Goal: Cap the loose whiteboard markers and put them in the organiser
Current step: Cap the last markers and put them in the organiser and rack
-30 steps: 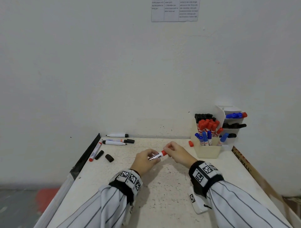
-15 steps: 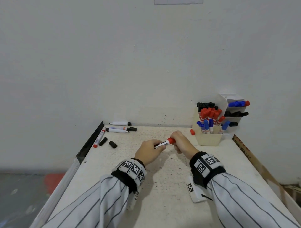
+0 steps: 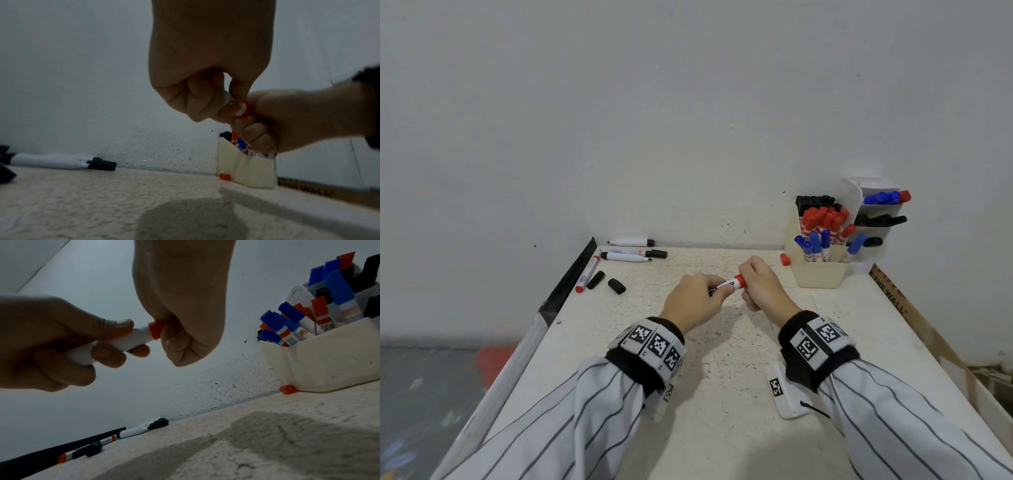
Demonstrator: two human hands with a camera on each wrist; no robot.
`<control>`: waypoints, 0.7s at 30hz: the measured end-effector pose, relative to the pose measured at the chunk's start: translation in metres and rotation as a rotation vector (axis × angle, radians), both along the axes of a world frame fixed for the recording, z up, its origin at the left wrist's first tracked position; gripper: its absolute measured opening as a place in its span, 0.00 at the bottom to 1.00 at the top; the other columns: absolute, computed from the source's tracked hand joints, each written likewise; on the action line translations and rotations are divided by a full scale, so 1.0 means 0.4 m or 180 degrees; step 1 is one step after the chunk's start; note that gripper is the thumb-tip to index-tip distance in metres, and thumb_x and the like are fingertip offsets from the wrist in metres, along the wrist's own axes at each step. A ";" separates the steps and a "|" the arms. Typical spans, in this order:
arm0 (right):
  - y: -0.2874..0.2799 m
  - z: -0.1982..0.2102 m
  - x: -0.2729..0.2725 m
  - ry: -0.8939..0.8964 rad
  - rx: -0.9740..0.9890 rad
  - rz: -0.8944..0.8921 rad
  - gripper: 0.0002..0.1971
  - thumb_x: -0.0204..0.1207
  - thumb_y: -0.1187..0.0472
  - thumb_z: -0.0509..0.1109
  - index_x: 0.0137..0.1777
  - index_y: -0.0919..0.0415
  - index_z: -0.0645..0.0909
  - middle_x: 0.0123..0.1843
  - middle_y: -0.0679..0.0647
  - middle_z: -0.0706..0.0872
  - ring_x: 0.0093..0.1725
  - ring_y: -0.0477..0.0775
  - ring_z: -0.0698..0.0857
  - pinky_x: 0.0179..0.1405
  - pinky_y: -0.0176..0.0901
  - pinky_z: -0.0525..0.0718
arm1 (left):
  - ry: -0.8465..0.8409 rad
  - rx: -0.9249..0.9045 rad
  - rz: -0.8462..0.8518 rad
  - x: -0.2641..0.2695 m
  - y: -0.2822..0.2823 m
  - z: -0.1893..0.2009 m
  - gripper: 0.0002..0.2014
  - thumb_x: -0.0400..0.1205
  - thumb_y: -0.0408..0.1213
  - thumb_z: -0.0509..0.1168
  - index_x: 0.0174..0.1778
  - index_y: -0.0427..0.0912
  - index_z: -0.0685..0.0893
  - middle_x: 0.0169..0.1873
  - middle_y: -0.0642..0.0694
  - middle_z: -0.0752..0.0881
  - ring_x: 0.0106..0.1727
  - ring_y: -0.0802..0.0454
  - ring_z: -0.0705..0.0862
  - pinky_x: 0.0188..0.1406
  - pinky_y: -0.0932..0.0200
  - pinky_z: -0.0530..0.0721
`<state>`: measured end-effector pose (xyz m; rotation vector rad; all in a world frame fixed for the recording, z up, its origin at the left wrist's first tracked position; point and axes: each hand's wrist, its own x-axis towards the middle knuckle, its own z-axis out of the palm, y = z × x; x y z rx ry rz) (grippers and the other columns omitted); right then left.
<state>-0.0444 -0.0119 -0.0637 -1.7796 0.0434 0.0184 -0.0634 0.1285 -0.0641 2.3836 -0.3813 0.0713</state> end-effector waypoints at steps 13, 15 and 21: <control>-0.009 0.022 -0.013 0.0035 0.0172 0.0034 0.11 0.82 0.64 0.49 0.37 0.57 0.61 0.28 0.53 0.64 0.18 0.46 0.57 0.18 0.31 0.55 | -0.0730 0.0787 0.0282 -0.028 -0.023 0.025 0.15 0.84 0.54 0.55 0.35 0.53 0.78 0.22 0.53 0.74 0.28 0.53 0.75 0.21 0.62 0.62; -0.009 0.023 -0.014 -0.0069 0.0117 0.0074 0.11 0.82 0.65 0.49 0.37 0.57 0.62 0.28 0.52 0.64 0.19 0.46 0.57 0.18 0.32 0.55 | -0.0405 0.0447 0.0207 -0.026 -0.025 0.026 0.18 0.84 0.52 0.57 0.28 0.52 0.74 0.20 0.52 0.71 0.24 0.56 0.70 0.22 0.62 0.61; -0.010 0.023 -0.008 -0.0197 -0.0073 0.0157 0.12 0.83 0.65 0.50 0.36 0.57 0.62 0.28 0.52 0.63 0.19 0.46 0.58 0.17 0.33 0.56 | -0.0069 -0.0033 0.0188 -0.019 -0.026 0.016 0.16 0.83 0.51 0.59 0.30 0.53 0.80 0.19 0.53 0.69 0.24 0.57 0.68 0.25 0.62 0.63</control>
